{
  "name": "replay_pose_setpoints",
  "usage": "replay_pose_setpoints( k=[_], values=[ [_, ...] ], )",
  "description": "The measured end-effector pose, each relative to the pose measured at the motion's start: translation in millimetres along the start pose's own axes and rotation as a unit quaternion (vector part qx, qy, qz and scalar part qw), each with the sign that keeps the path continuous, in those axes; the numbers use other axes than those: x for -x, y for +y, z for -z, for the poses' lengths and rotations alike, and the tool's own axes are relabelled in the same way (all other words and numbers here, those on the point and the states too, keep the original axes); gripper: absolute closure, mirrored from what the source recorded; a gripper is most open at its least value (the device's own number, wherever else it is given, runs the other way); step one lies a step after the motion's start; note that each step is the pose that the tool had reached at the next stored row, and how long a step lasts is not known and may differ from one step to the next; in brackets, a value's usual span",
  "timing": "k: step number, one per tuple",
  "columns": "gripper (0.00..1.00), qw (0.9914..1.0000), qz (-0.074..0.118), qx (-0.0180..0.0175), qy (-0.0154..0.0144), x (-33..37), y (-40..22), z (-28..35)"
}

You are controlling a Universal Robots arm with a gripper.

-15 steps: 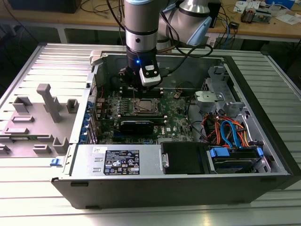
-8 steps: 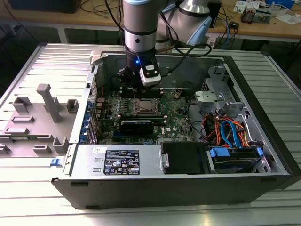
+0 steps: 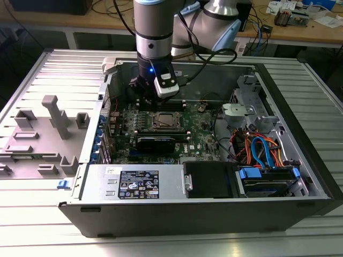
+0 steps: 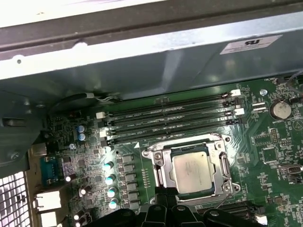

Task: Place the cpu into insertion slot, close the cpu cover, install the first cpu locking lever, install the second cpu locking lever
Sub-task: 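Install the first cpu locking lever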

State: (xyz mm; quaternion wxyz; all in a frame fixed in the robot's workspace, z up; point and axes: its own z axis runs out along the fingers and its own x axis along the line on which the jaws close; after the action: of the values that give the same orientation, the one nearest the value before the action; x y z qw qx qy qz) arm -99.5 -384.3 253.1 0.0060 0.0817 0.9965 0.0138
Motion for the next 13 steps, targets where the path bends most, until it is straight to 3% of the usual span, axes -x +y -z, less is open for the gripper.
replay_pose_setpoints(
  k=[3,13],
  values=[
    [0.89,1.0,0.001,0.0,0.0,-3.1,0.3,0.0],
    [0.89,1.0,0.001,0.0,0.0,-3.7,0.2,0.0]
  ],
)
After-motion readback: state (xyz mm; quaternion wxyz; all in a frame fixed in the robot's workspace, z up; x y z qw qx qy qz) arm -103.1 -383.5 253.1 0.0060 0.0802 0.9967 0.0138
